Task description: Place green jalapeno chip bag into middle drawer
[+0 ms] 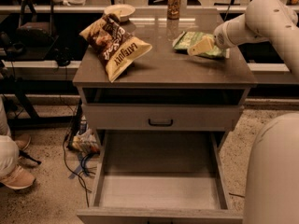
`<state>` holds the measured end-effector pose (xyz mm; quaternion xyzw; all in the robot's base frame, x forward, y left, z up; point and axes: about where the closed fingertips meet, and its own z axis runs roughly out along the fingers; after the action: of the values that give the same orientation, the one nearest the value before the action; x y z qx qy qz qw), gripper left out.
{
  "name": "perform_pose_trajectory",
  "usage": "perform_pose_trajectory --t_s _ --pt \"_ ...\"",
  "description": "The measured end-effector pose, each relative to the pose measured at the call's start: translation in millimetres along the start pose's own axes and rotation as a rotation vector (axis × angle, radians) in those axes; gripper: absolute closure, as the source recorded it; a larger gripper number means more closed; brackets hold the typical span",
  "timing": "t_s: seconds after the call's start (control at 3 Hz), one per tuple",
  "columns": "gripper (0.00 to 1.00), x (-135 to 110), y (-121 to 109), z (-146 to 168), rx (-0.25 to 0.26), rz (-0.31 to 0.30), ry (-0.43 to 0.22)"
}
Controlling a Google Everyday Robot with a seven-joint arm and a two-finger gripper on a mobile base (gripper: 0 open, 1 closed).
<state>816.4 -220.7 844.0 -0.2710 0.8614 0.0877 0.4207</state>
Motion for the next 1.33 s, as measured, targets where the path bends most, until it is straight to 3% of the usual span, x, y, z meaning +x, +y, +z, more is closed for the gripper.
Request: perform_pose_trajectory --t_s 0.33,1.0,1.33 --pt "0.42 -3 -5 -8 0.002 0.015 -0.032" --pt "0.89 -20 -19 -74 0.037 0.004 -0.176" --pt "0.90 -24 -17 -101 0.042 -0.019 -0.217"
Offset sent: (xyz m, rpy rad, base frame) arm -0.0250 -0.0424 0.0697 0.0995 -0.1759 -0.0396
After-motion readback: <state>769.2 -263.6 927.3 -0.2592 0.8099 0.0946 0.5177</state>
